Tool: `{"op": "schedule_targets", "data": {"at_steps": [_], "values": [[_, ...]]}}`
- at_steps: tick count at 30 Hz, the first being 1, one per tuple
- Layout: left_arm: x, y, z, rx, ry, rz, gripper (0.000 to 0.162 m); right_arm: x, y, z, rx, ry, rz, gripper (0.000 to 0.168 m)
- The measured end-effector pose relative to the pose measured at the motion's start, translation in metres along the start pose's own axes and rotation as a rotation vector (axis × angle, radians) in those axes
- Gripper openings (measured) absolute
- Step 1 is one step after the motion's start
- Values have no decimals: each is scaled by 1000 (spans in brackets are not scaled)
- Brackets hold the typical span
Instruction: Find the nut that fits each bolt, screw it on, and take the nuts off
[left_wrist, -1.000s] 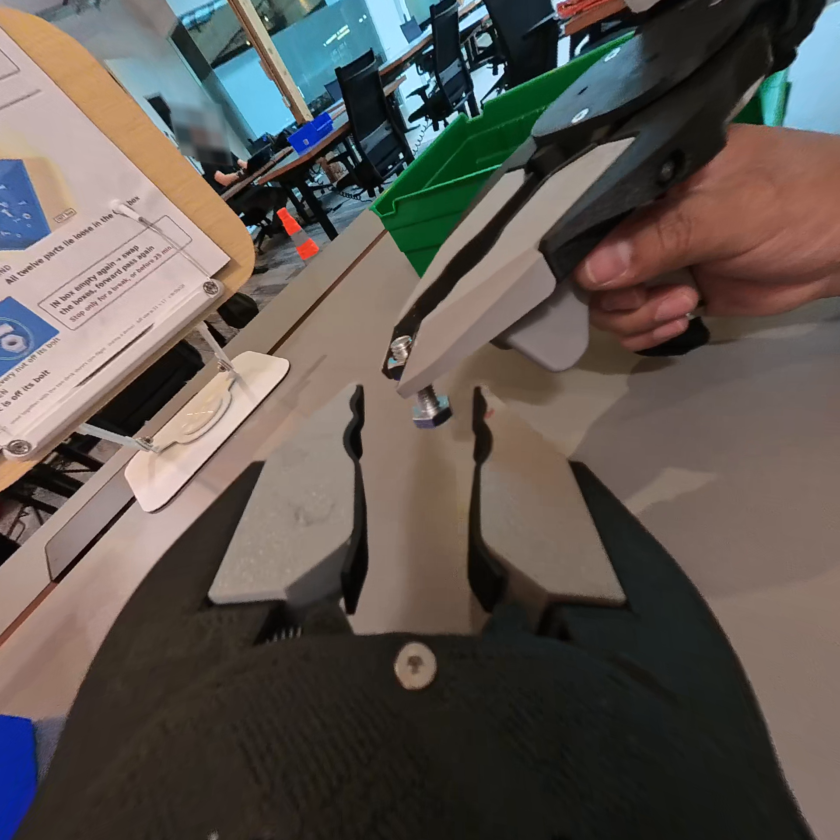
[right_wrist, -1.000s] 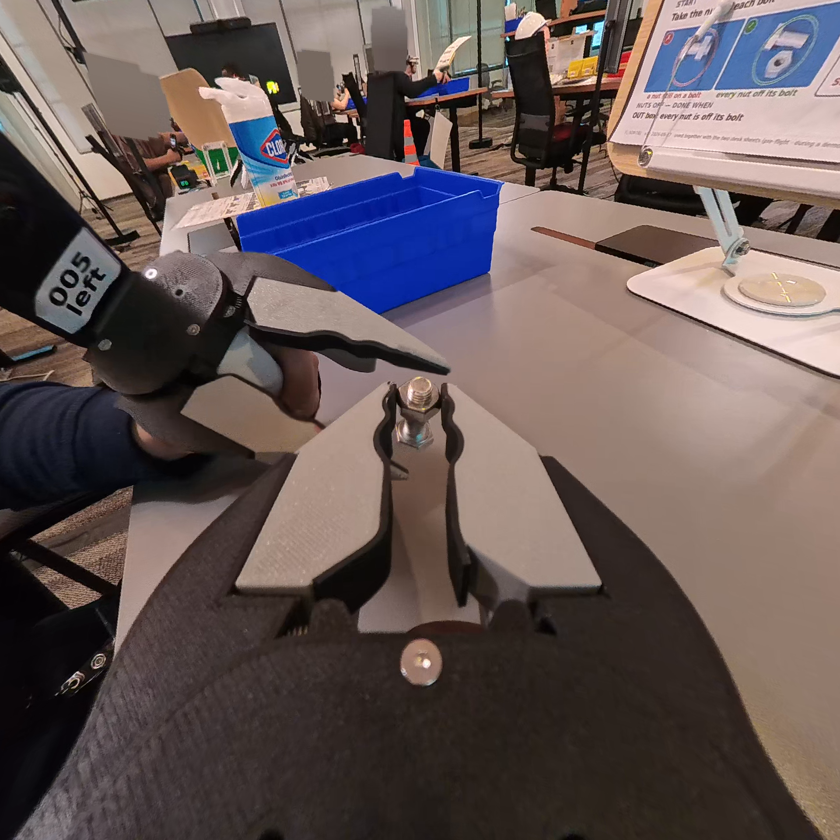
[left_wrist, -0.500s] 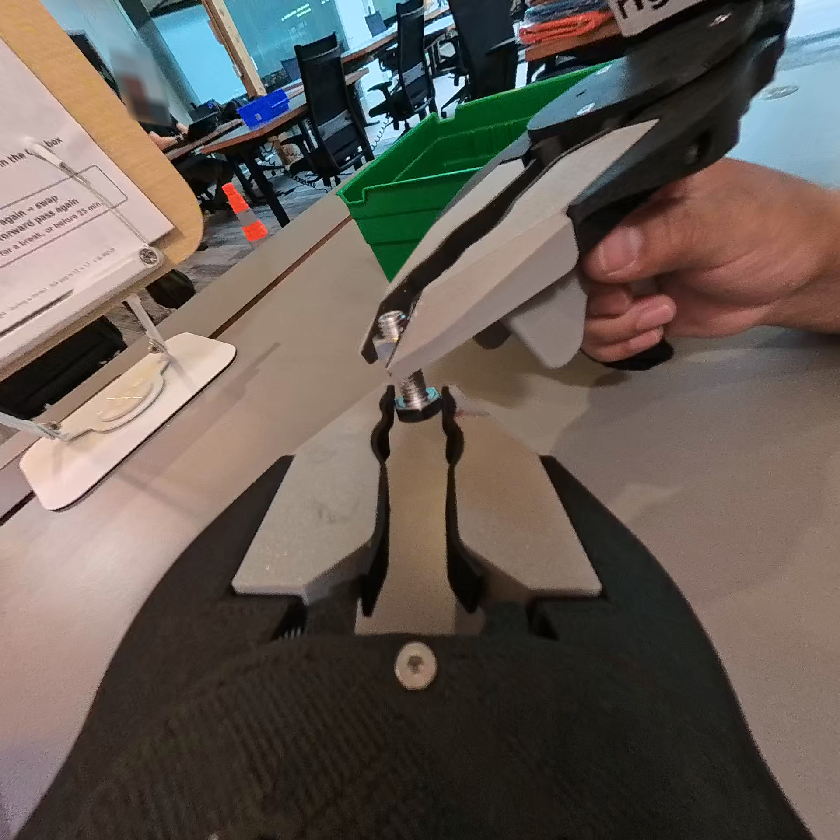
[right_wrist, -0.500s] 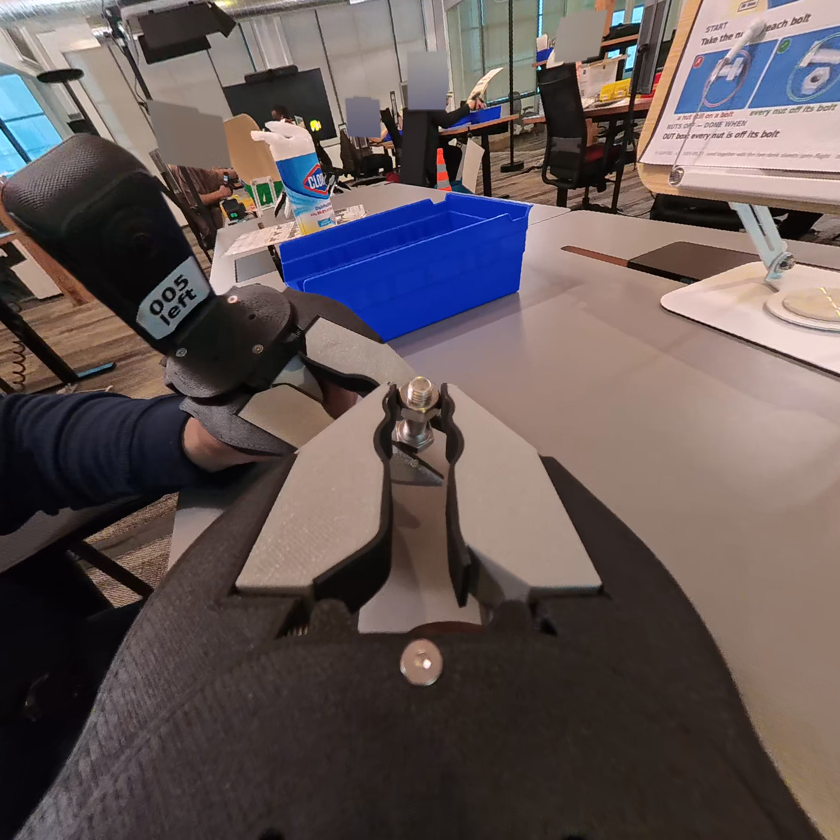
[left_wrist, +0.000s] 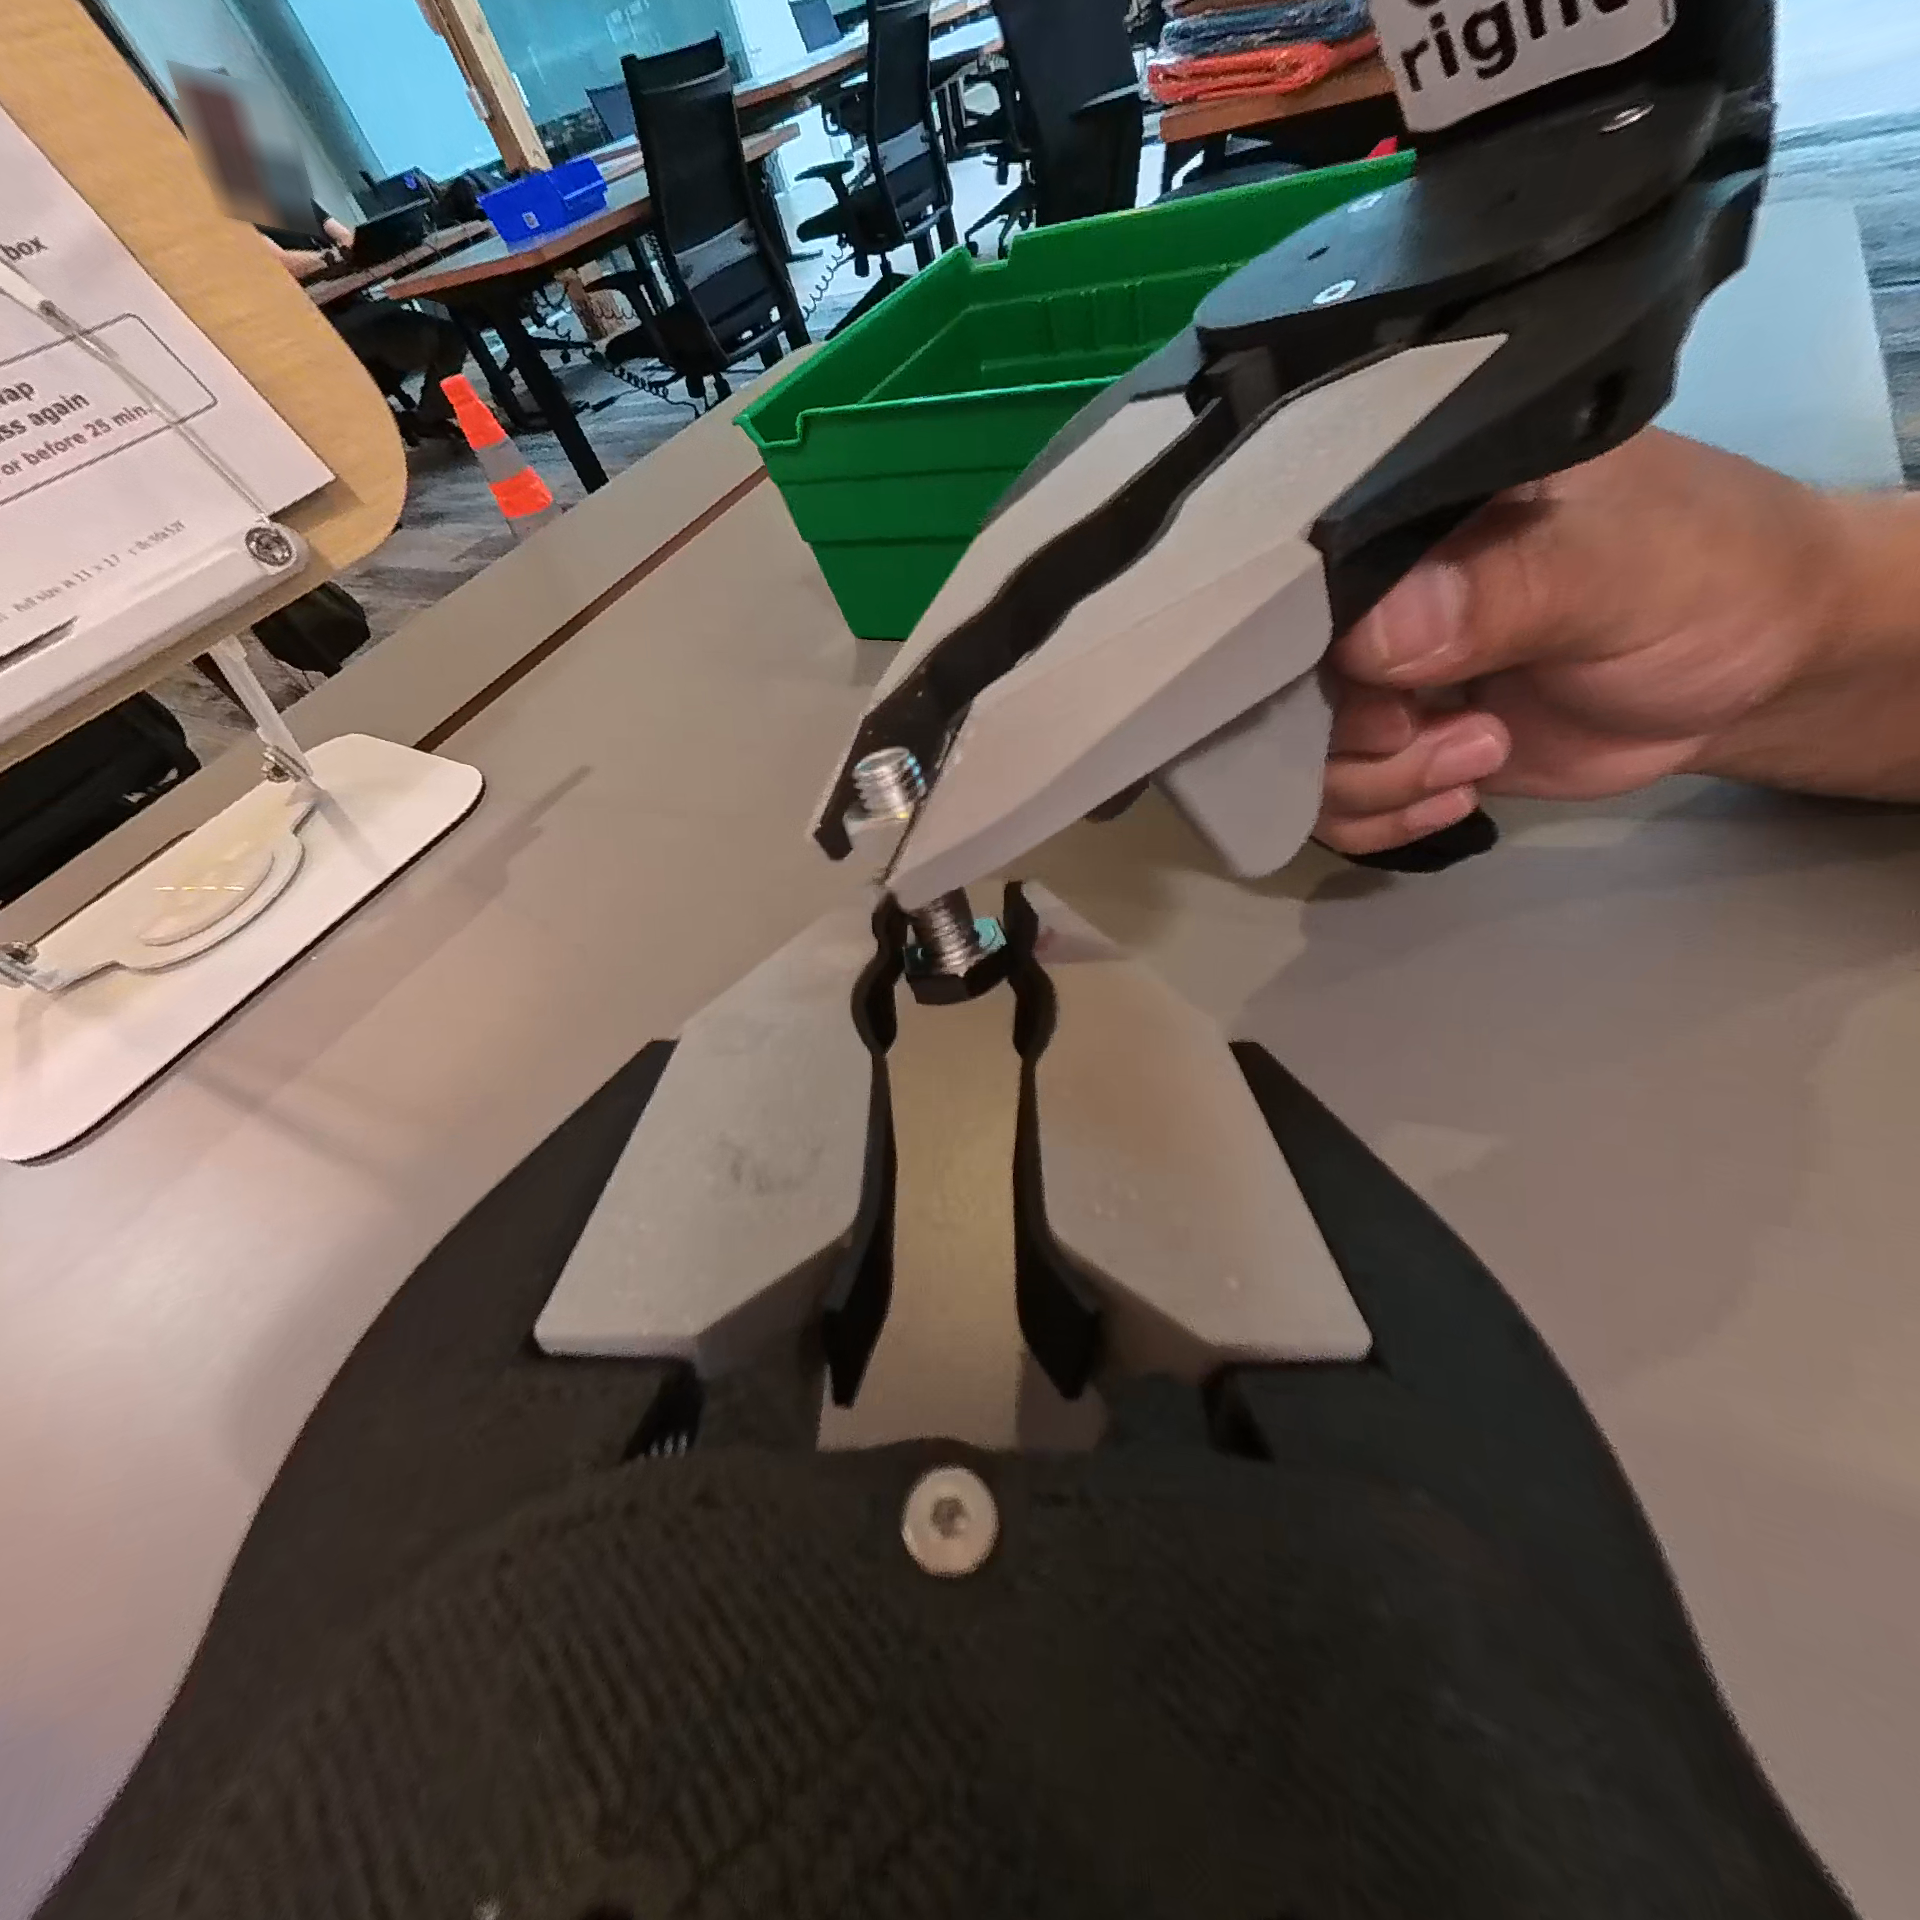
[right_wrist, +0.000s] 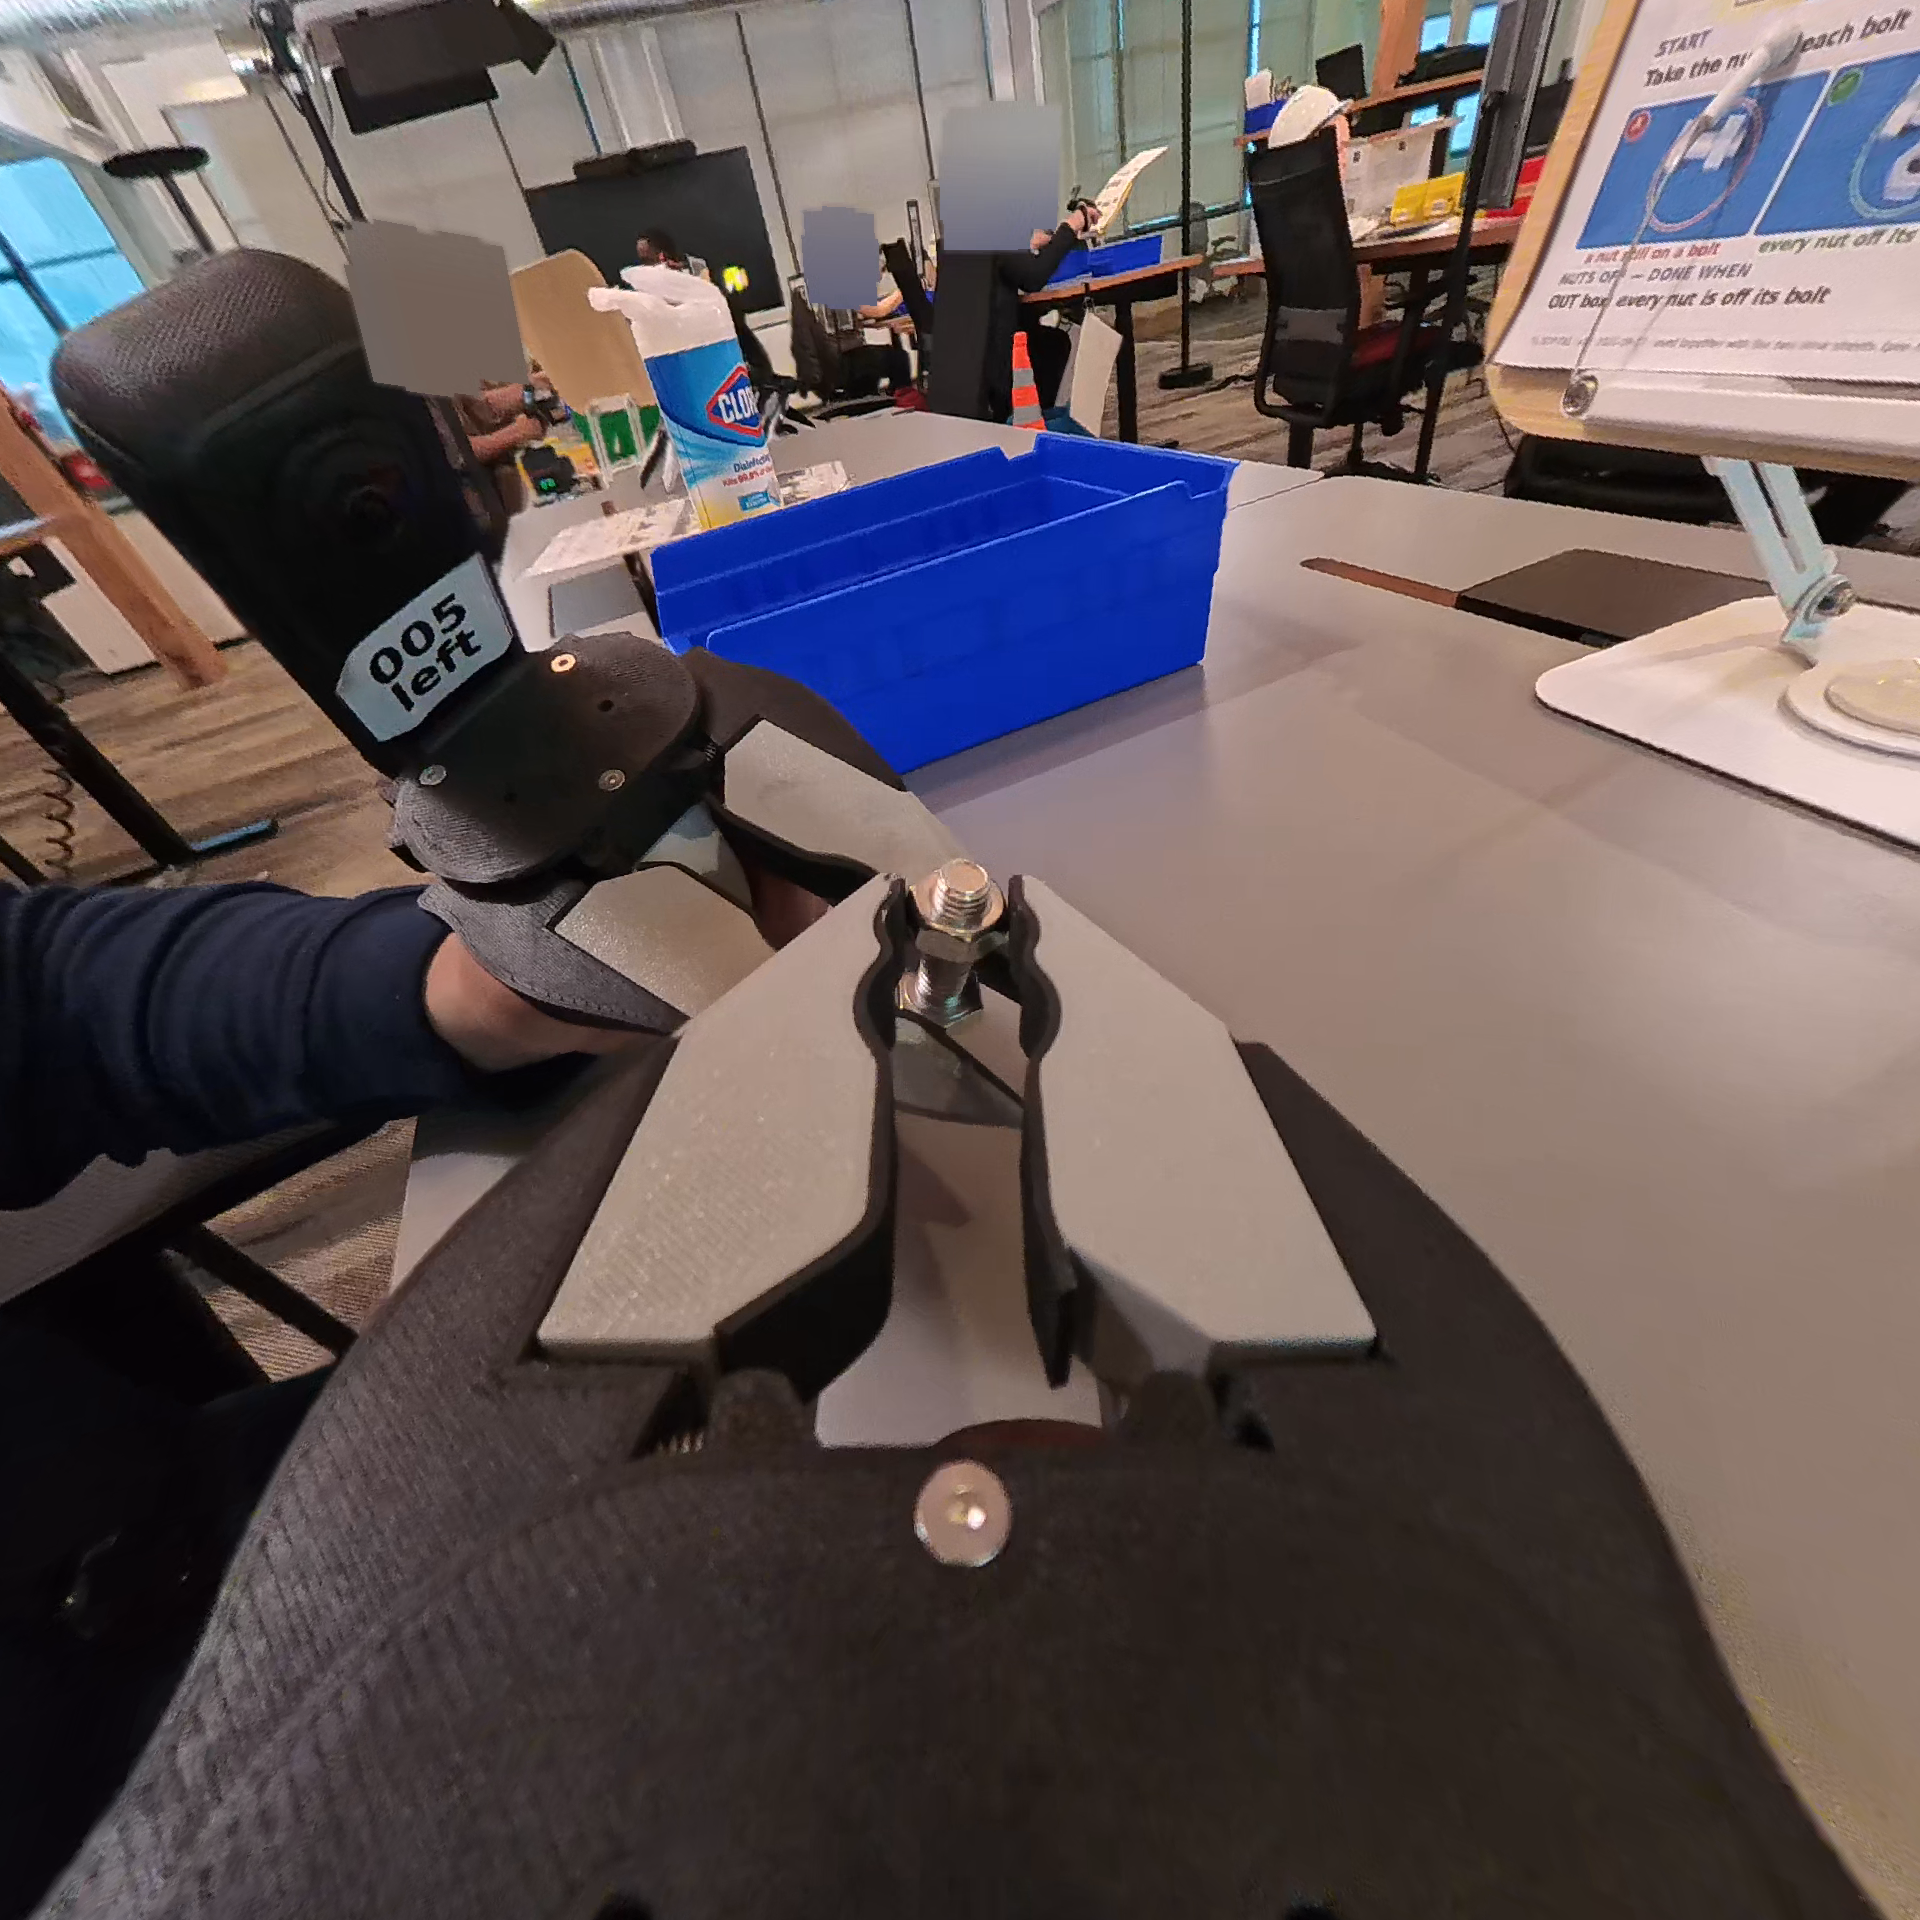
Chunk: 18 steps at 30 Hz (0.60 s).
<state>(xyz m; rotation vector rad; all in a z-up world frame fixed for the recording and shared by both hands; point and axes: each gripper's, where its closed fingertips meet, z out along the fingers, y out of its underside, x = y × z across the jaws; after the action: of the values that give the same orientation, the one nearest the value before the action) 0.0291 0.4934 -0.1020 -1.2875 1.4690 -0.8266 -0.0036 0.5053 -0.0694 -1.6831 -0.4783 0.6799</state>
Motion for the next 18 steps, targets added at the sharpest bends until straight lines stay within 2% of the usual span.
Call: {"op": "schedule_targets", "data": {"at_steps": [3,7,9,11,15,18], "values": [[-6,0,-1,2,-37,19,16,4,-4,-3,30,5,24,27],[-4,-3,-1,13,-44,38,16,-1,-6,-3,39,-17,22,33],[-3,-6,-2,24,-51,58,16,-2,-6,-1,38,-13,8,30],[-8,-8,-5,33,-91,66,16,-3,-8,-2,44,-10,-8,17],[-28,-3,-10,24,-136,1,16,26,1,-6,-14,152,-14,11],[-29,-4,-12,43,-130,-2,16,6,-8,-5,51,12,40,14]]}}
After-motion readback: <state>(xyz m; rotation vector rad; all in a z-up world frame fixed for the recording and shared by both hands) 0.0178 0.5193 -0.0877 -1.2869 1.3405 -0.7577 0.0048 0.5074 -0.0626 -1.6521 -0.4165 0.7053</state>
